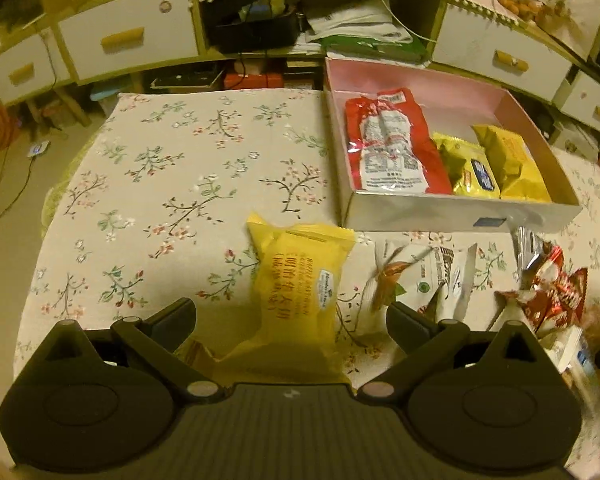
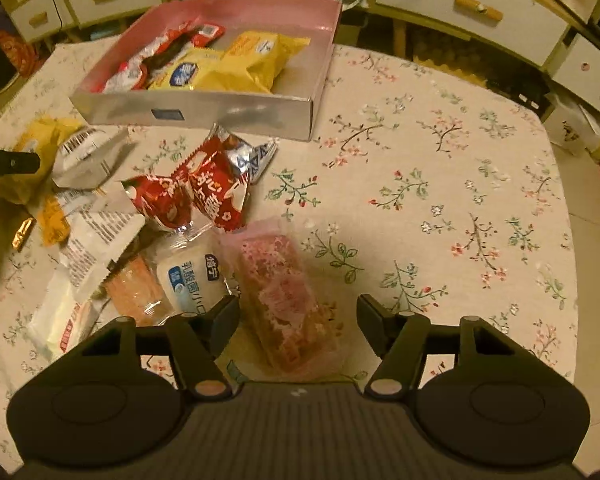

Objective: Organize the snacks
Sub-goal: 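Withdraw both tools from the box toward the remaining snacks, then grasp the yellow waffle-sandwich bag with the left tool while the right tool grasps the pink pastry bag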

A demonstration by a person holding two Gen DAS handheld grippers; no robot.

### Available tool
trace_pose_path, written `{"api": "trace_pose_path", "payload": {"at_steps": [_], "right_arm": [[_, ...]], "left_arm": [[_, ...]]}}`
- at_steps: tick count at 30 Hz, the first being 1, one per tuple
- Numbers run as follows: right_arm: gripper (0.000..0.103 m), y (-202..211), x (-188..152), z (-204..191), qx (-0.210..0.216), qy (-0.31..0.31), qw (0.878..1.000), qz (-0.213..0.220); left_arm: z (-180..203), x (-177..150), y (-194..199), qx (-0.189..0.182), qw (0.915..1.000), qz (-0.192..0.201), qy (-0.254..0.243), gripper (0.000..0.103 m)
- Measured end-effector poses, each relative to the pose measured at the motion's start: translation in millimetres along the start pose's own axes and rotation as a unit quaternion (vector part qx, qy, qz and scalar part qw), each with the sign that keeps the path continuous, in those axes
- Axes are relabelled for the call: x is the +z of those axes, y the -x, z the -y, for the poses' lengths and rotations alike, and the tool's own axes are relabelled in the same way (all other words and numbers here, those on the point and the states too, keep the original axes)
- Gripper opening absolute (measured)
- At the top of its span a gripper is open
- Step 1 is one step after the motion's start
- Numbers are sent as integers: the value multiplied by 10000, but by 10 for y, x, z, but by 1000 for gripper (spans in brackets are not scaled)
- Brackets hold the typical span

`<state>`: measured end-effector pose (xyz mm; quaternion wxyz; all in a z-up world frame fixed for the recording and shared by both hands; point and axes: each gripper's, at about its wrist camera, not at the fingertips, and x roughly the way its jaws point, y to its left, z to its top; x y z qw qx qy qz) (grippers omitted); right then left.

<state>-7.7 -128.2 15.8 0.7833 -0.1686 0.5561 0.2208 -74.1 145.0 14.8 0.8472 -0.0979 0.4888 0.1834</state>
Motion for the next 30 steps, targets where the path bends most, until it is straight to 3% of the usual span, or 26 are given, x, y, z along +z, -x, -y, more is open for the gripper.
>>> {"api": "trace_pose_path", "payload": {"at_steps": [5,11,16,19,30], "right_arm": [[51,-93,15,-34,66,27,9999,-81],[46,-103,23,-52,130,80,9999,-64],[37,-124,5,-65,134,168,9997,-99],[35,-111,10,-48,203,138,9997,-92],[29,-116,20,-62,309,114,9994,-99]], "left_arm": [[-9,-33,-113,166,9996,-72,-235,103],[-48,-40,-56,-28,9999,27,-147,99],[-21,-63,-116,-144,9997,-171,-125,63],[40,-72,-109,-84,9995,-155,-256,52],[14,-48,-58,-189,9996,-210,-74,44]]}}
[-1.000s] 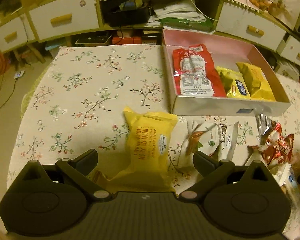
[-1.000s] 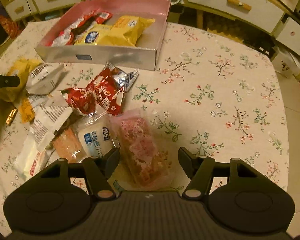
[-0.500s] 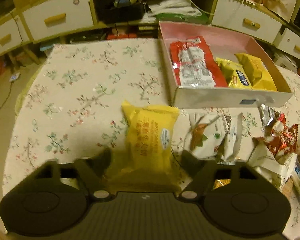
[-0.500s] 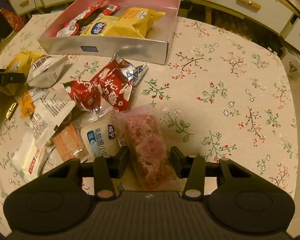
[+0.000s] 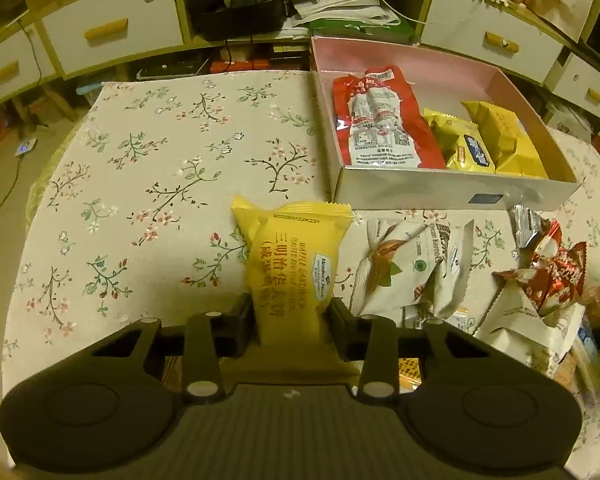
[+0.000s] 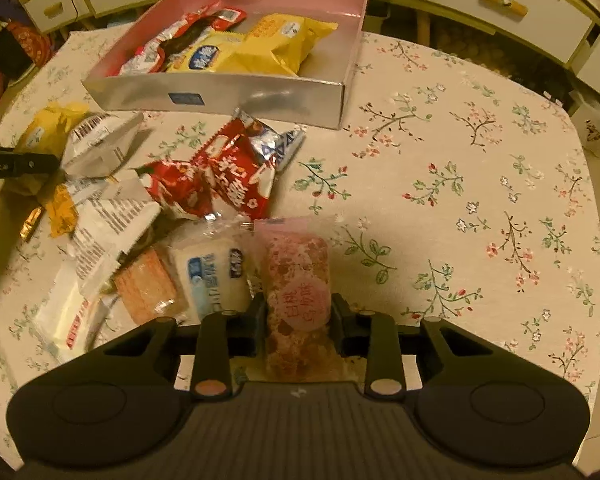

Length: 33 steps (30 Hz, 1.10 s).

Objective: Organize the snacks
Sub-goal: 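Grasp the yellow waffle-sandwich bag with the left tool while the right tool grasps the pink pastry bag, then lower both bags into the pink box and open both tools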

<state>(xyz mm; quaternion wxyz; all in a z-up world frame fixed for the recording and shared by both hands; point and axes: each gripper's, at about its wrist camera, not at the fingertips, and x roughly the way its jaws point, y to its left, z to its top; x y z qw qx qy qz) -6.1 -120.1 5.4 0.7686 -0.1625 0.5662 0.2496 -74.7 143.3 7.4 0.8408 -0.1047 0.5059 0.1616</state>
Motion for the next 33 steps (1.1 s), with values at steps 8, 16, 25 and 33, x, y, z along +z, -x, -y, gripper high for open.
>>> {"api": "trace_pose_path", "payload": {"at_steps": [8,16,25,33], "right_arm": [[29,59,13,-25,15,-80,9999,59],[29,128,30,61,-65,-299,9994,189],[29,245,81,87,-35,-484,9980,415],[29,398,206,157,85,-830,9935,776]], "left_arm": [[-15,11,46,-138,9999,19,54,41],[-30,55,135,-268,9994,155,183,40],[-103,145,300,-409,9973,430,432,40],[-20,275,479,-663,9921,940,495,40]]}}
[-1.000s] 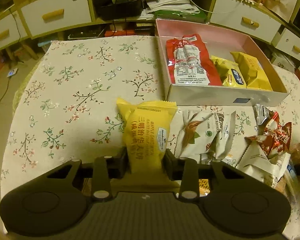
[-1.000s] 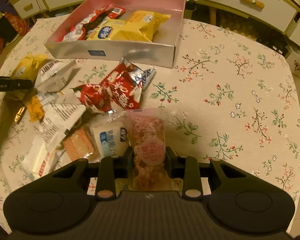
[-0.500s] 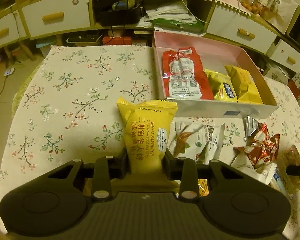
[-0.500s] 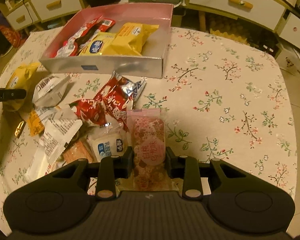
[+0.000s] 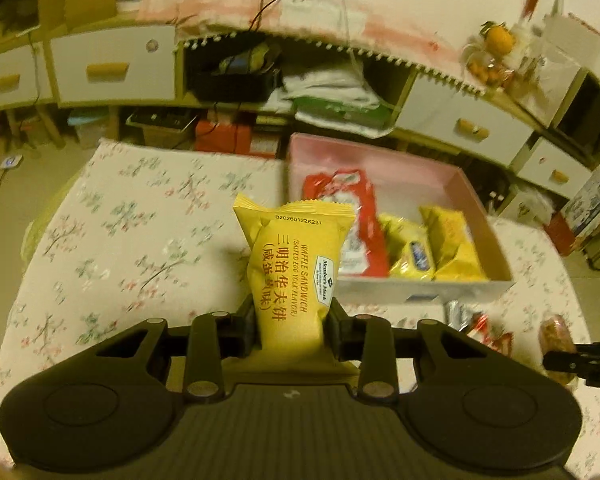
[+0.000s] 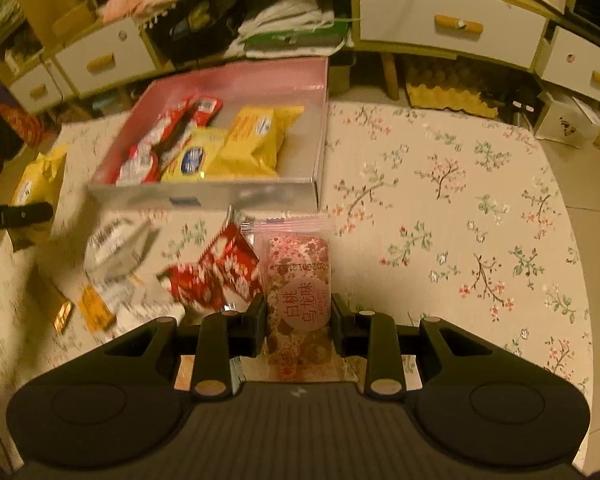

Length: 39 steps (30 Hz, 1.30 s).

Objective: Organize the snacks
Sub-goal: 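Lower both bags into the pink box and open both tools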

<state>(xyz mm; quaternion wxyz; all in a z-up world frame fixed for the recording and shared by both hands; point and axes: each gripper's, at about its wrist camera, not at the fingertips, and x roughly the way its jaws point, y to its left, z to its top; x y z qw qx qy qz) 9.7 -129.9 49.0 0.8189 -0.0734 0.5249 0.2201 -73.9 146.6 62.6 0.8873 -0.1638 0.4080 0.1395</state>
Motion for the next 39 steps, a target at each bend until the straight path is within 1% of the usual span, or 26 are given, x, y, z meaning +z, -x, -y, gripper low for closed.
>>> {"api": "trace_pose_path", "payload": {"at_steps": [6,9,13,18,21,26,31,32,33,35,36,37,39], "right_arm": [[29,-22,152,34,75,-270,9994,209],[29,-20,210,14,56,-351,9988,330],[29,-54,321,46,123,-599,9968,512],[29,-166,472,57,191,-778,9943,709],[29,-263,546,62,267,-817,9936,730],[29,-407,654,38,494,-973,9912,745],[29,-513,745,-8,490,-971,9904,847],[29,-521,752,-1,461,-993,9900,893],[29,-527,759,5,428,-1025,9890,972],[30,-519,763,28,405,-1068,9869,1142],[32,-508,759,34,417,-1065,9864,1183],[32,-492,757,37,398,-1064,9862,1207],[32,-438,770,46,364,-1084,9856,1248]], "left_arm": [[170,104,-15,-236,9994,258,-87,40],[222,157,-56,-292,9988,382,-107,40],[282,222,-180,-350,9984,442,-95,40],[373,288,-375,-307,9985,401,-207,40],[391,324,-512,-223,9989,360,-221,40],[445,333,-679,-208,9990,263,-297,40],[409,327,-748,-193,9993,218,-237,40],[398,326,-757,-132,9994,224,-209,41],[389,331,-764,-69,9995,235,-178,43],[372,338,-745,-76,9995,270,-161,52],[370,344,-715,-99,9993,311,-164,62],[377,354,-678,-116,9990,387,-171,67],[376,382,-579,-202,9982,533,-179,69]]}}
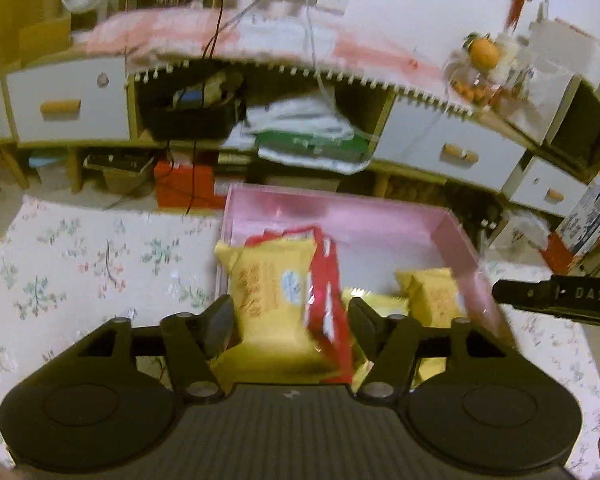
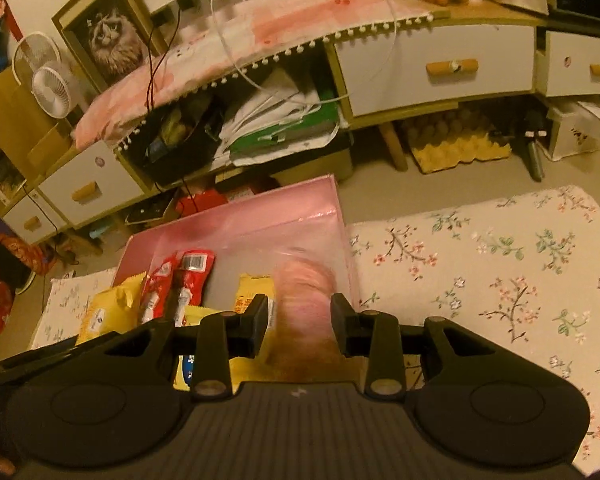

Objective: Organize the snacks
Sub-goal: 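Lower both bags into the pink box and open both tools, then withdraw both tools from the box toward the snack pile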

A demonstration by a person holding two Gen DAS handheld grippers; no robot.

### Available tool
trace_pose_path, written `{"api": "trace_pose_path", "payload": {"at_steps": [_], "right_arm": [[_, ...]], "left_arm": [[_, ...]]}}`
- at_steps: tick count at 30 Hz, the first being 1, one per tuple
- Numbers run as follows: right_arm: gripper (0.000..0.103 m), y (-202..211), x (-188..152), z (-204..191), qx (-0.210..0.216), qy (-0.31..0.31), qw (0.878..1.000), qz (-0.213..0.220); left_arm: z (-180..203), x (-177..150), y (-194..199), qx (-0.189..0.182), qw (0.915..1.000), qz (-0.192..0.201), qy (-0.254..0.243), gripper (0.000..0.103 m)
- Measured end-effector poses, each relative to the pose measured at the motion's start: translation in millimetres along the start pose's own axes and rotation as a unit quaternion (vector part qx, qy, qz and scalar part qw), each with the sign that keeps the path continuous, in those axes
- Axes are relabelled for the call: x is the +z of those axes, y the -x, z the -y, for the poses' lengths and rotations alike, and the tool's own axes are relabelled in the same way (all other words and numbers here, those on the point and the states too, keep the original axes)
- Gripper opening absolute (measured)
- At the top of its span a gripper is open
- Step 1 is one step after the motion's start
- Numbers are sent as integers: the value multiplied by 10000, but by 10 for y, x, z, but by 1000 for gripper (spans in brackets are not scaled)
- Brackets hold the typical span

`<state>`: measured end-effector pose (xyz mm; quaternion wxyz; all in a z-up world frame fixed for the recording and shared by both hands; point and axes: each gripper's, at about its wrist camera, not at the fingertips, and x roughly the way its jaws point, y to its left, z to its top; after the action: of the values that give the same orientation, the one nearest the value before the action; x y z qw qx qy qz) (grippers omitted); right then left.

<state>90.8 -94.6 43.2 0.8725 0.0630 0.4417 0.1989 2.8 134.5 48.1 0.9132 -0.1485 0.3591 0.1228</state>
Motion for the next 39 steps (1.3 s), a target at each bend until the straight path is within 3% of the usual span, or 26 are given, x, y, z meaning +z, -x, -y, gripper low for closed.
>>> {"api": "trace_pose_path", "payload": {"at_steps": [10,17,22,26,28,30,35,39], "right_arm": [[32,240,35,-41,-244,126,9995,-133],[33,767,5,-212,-125,477,9988,-80],[39,1176,-138,-344,139,440,9989,-21],[45,1386,-312,-441,179,612,9979,-101],[54,1461,-421,-443,422,672,9968,-115],[54,1463,-520,-421,545,773,9953,-191],[54,1401,-646,-385,447,1102,9921,-407],[54,1379,-696,-314,336,1102,9921,-489]], "left_arm": [[-229,110,524,-312,9971,263,637,70],[-297,-28,930,-370,9965,54,751,71],[-341,-222,1208,-315,9947,-168,968,73],[-448,-510,1334,-92,9854,-473,1632,79],[-514,-670,1380,-220,9761,-611,2074,79],[-597,-782,1394,-311,9665,-701,2449,79],[-739,-886,1296,103,9578,-822,2752,79],[-777,-971,1223,40,9486,-905,3034,79]]}}
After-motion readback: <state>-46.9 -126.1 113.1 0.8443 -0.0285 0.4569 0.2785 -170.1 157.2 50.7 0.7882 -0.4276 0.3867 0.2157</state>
